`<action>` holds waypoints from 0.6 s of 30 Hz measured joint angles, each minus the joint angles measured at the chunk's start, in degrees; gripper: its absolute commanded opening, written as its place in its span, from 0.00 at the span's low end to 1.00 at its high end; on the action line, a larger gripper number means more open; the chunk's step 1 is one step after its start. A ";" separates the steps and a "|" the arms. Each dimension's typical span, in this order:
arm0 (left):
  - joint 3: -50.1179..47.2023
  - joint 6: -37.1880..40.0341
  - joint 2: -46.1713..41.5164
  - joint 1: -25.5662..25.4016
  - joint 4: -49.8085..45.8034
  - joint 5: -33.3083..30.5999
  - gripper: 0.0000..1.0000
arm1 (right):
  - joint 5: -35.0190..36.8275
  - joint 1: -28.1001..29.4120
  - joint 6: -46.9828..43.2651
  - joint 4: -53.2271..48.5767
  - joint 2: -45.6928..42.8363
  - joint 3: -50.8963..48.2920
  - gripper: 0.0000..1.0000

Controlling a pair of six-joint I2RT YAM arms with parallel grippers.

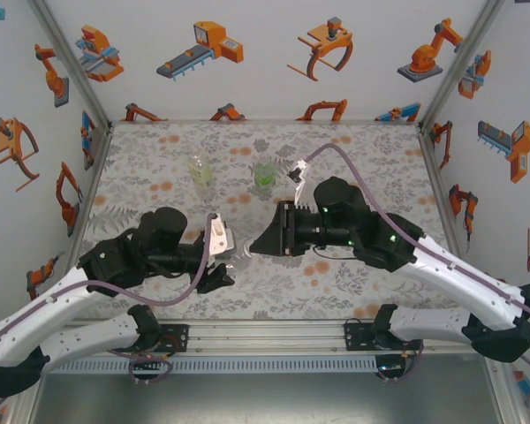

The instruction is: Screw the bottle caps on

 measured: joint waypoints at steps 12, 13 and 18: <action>0.07 0.79 2.16 -0.44 -0.22 -0.57 0.00 | 4.11 0.02 14.78 -5.11 3.45 2.29 0.51; 0.15 1.09 2.16 -0.79 1.11 0.50 0.00 | 4.76 0.00 13.22 -4.98 3.34 2.49 0.54; 0.20 1.79 2.05 -0.85 3.98 3.80 0.00 | 6.80 0.00 0.09 -4.90 1.05 3.85 0.57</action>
